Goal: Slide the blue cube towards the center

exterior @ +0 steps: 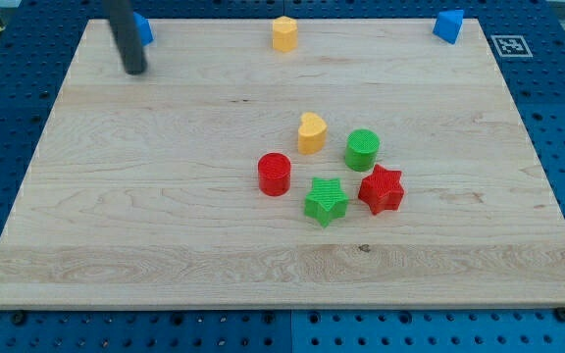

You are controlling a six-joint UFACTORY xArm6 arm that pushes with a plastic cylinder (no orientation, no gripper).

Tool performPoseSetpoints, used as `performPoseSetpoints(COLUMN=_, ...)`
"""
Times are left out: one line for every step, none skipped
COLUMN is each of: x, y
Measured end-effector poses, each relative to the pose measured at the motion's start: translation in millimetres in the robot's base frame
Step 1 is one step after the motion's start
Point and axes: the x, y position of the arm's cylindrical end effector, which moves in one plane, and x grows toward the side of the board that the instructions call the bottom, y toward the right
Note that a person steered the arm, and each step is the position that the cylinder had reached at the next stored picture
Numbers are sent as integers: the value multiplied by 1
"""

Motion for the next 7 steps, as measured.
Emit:
performPoseSetpoints(x=-33, y=-66)
performPoseSetpoints(x=-80, y=-66)
performPoseSetpoints(x=-95, y=-60)
performPoseSetpoints(x=-94, y=-57)
performPoseSetpoints(x=-94, y=-27)
performPoseSetpoints(x=-90, y=19)
performPoseSetpoints(x=-73, y=22)
